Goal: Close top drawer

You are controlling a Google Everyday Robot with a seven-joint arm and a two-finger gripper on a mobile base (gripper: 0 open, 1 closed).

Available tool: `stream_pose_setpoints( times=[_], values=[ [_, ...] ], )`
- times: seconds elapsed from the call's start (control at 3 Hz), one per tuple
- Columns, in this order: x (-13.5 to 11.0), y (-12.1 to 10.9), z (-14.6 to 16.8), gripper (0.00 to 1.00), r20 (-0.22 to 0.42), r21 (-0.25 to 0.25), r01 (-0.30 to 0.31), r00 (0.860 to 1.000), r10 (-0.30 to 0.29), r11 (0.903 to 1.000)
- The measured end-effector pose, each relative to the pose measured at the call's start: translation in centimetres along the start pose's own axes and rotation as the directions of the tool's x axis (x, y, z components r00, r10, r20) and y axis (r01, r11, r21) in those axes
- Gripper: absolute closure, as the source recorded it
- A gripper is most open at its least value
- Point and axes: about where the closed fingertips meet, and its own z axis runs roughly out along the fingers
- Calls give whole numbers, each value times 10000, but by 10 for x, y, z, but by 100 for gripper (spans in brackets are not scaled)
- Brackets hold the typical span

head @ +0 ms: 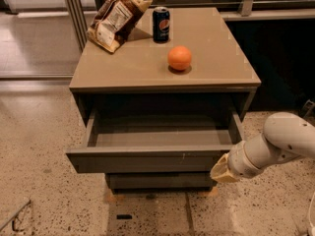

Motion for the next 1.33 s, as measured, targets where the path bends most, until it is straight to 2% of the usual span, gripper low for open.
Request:
stream_pose_setpoints(
  times=[0.33, 0.67, 1.0, 1.33],
  values=[
    [-1, -7, 4, 100, -111, 463, 829, 9965, -825, 9955],
    [-9, -19, 9, 100, -534, 910, 2135, 9764, -2093, 9727],
    [-19, -35, 10, 100, -1225, 1305, 3342, 9397, -3193, 9334],
    [-27, -53, 8, 100, -1882, 1879, 4047, 9091, -3716, 8949]
  ],
)
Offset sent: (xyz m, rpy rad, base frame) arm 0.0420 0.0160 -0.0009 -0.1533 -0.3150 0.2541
